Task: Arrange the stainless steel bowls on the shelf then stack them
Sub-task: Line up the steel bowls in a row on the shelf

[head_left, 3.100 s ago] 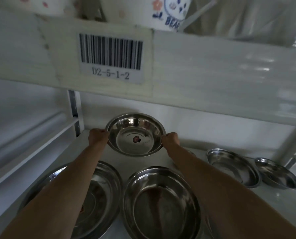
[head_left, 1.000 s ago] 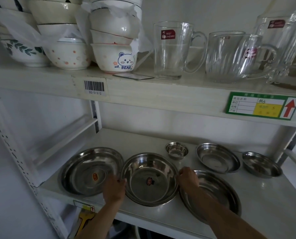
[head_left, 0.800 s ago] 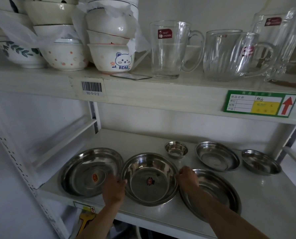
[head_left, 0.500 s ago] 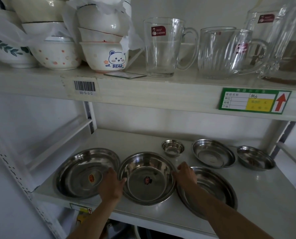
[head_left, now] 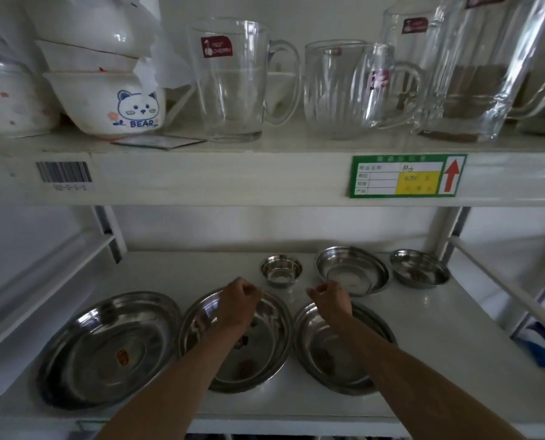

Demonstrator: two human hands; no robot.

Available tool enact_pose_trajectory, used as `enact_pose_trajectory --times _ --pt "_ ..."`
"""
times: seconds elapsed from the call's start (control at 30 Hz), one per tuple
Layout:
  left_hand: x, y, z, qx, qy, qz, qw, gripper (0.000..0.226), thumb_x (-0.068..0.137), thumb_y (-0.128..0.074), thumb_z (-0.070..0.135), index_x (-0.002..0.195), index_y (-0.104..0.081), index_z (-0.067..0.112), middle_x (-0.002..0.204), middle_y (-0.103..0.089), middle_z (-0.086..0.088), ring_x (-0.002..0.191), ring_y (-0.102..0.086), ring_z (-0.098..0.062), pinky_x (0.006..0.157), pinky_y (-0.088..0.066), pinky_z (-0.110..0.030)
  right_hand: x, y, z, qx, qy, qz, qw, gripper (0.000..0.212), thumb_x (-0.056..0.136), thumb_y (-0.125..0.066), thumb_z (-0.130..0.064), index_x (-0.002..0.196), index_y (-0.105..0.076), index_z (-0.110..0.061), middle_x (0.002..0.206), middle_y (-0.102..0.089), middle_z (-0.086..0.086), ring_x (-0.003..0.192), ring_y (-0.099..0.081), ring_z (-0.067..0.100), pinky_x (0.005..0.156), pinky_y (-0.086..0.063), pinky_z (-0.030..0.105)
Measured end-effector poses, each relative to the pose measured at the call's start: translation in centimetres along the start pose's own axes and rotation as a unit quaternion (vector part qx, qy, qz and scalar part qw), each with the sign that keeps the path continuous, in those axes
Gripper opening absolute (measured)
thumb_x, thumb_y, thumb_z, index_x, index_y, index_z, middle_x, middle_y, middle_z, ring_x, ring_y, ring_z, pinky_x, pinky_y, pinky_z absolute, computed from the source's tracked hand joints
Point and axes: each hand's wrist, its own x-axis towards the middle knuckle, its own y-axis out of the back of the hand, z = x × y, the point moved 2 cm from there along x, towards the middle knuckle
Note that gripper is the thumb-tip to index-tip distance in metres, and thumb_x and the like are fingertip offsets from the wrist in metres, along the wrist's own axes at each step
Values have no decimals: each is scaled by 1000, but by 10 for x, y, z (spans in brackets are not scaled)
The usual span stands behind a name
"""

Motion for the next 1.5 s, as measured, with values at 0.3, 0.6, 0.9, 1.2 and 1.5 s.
enact_pose_trajectory --times 0.3,0.6,0.9,1.2,1.5 --pt "23 -60 51 -14 -7 -77 997 33 86 -62 34 92 -73 4 96 -73 -18 89 -66 -28 70 -41 -27 38 63 44 37 -57 76 995 39 90 -63 -36 62 -65 -8 75 -63 14 79 -62 25 68 -39 28" --pt "67 -133 66 133 -15 -137 982 43 94 -41 35 110 -66 4 113 -67 -16 107 -62 -34 84 -45 -31 84 101 97 112 -123 122 978 28 87 -66 -27 75 -69 -2 82 -63 17 80 -60 24 81 -52 39" --pt "87 -187 61 133 42 -166 976 63 101 -28 43 132 -48 -8 138 -50 -28 130 -48 -36 104 -37 -35 113 104 129 88 -162 84 979 54 93 -45 -37 140 -48 -12 137 -51 19 120 -55 36 102 -47 47" --pt "116 -230 42 103 58 -171 978 53 87 -48 40 106 -68 -5 108 -71 -23 101 -68 -36 87 -55 -38 136 81 146 128 -201 82 968 58 94 -50 -40 135 -46 0 130 -56 23 118 -57 39 100 -47 46" --pt "105 -227 55 88 59 -137 985 38 85 -61 17 111 -63 -10 116 -66 -27 111 -63 -38 85 -50 -36 149 74 150 126 -165 99 973 32 89 -52 -22 99 -69 4 102 -70 24 97 -67 35 81 -50 34"
